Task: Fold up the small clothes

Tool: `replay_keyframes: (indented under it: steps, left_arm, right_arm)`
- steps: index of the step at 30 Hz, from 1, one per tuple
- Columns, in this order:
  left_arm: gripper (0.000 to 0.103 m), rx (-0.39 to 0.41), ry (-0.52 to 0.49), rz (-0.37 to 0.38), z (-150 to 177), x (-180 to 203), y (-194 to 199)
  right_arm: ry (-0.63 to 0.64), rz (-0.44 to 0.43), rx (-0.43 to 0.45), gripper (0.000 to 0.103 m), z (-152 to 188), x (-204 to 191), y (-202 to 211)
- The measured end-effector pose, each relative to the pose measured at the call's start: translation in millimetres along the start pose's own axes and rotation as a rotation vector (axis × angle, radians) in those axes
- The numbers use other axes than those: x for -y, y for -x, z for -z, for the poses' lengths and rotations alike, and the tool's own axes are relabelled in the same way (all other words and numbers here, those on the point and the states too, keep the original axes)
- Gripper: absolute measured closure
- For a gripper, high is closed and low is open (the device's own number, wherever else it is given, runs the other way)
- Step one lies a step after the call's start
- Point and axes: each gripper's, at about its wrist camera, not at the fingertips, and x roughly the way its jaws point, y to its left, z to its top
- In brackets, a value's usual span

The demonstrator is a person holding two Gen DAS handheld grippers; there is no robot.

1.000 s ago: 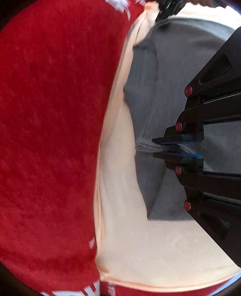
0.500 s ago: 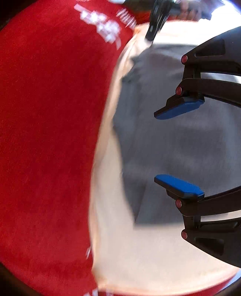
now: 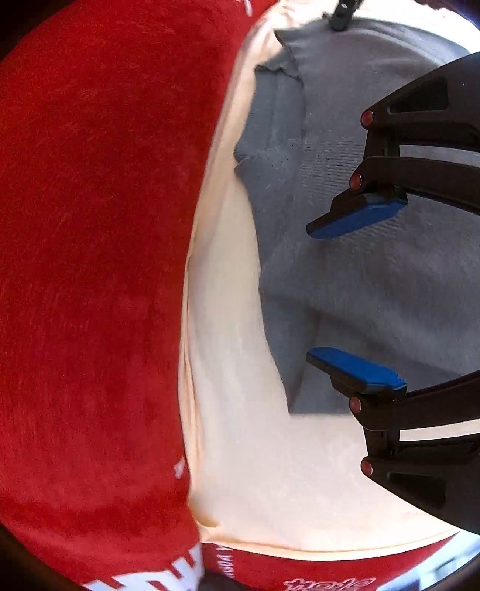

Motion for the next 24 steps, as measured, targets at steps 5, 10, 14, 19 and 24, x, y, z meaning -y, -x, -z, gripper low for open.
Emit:
replay_keyframes:
  steps: [5,10,14,19,24]
  left_arm:
    - [0.04,-0.067,-0.011,0.077,6,-13,6]
    - [0.04,-0.112,0.035,0.122,-2,-15,-18]
    - [0.062,-0.075,0.015,0.097,-2,-7,-26]
    - [0.083,-0.039,-0.081,0.032,-8,-10,-28]
    - [0.082,-0.033,-0.084,0.036,-7,-20,-15]
  right_arm:
    - [0.009,0.008,0.015,0.055,20,3,29]
    - [-0.02,0.05,-0.015,0.055,40,21,34]
    - [-0.055,0.024,-0.05,0.075,48,25,24]
    - [-0.004,0.157,-0.015,0.098,59,16,24]
    - [-0.185,0.173,0.028,0.097,81,39,45]
